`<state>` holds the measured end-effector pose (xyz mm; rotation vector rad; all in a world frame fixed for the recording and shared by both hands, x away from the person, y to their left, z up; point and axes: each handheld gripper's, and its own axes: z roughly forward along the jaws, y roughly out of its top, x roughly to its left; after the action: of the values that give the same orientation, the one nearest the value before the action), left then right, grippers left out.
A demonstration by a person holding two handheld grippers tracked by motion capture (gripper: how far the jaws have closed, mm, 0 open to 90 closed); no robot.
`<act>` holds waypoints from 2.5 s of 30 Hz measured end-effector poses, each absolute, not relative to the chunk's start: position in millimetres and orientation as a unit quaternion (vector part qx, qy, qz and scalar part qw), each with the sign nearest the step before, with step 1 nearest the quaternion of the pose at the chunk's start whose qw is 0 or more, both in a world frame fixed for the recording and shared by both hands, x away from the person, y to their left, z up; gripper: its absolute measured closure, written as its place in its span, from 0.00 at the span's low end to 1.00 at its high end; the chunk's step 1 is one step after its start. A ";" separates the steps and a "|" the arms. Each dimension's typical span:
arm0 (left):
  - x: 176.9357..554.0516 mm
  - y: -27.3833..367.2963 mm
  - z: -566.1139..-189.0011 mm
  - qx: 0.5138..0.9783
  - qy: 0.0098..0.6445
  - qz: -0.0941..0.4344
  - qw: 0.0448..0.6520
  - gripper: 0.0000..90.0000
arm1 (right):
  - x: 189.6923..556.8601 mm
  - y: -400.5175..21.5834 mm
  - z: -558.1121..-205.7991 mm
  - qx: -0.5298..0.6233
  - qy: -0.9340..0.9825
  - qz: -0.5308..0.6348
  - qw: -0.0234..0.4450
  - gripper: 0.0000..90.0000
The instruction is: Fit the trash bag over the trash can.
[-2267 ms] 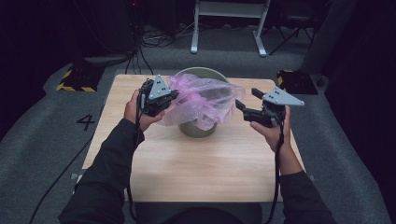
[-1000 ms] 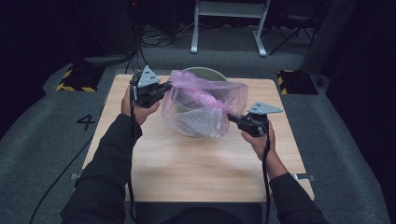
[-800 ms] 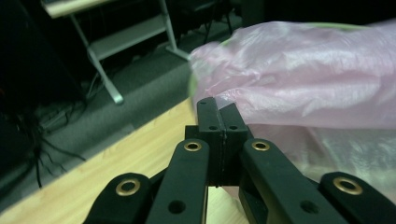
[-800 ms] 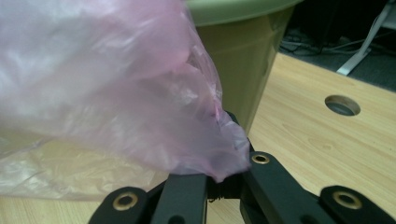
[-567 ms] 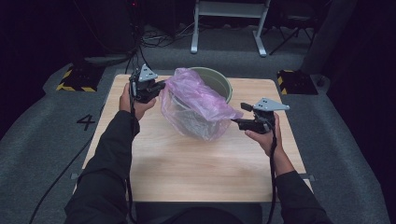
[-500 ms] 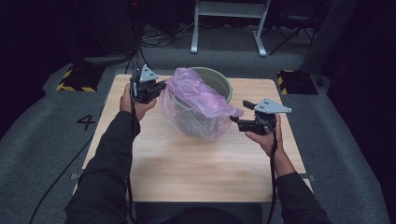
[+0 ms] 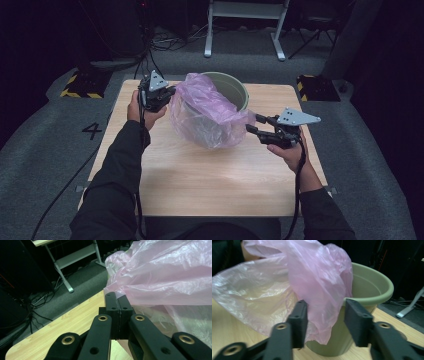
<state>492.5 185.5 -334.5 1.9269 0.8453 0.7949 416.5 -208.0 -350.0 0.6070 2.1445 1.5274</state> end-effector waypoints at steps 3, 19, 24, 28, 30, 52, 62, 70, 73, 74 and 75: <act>492.2 183.9 -338.3 0.779 0.332 0.323 0.423 1.00 | 423.4 -206.8 -357.3 0.227 0.778 0.540 0.225 0.93; 505.0 192.9 -351.5 0.779 0.349 0.306 0.421 0.99 | 449.1 -229.9 -369.8 0.300 0.750 0.536 0.246 0.32; 506.0 189.6 -351.7 0.785 0.348 0.308 0.409 1.00 | 422.9 -213.7 -352.9 0.220 0.757 0.544 0.288 0.23; 507.5 187.9 -351.7 0.786 0.349 0.311 0.405 1.00 | 413.4 -202.1 -339.0 0.179 0.747 0.556 0.319 0.27; 508.1 186.8 -352.0 0.786 0.349 0.310 0.405 1.00 | 416.0 -200.6 -333.9 0.171 0.746 0.563 0.312 0.40; 538.8 183.0 -386.3 0.784 0.376 0.264 0.418 1.00 | 535.8 -226.6 -374.0 0.406 0.710 0.542 0.191 1.00; 547.2 176.4 -409.7 0.785 0.382 0.221 0.435 1.00 | 562.5 -215.2 -396.3 0.425 0.717 0.531 0.155 1.00; 531.6 181.1 -414.3 0.791 0.367 0.207 0.443 1.00 | 554.2 -214.3 -404.0 0.402 0.723 0.552 0.105 1.00; 521.3 181.9 -413.0 0.796 0.354 0.208 0.445 1.00 | 545.8 -214.3 -404.4 0.388 0.728 0.556 0.100 1.00; 517.6 181.8 -412.4 0.799 0.348 0.210 0.444 1.00 | 543.1 -214.8 -404.2 0.384 0.730 0.556 0.098 1.00; 513.8 181.8 -412.0 0.800 0.344 0.212 0.443 1.00 | 540.4 -215.5 -404.4 0.382 0.731 0.557 0.096 1.00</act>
<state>513.8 181.8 -412.0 1.9853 0.8538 0.5247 540.4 -215.5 -404.4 1.1302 2.1655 1.6513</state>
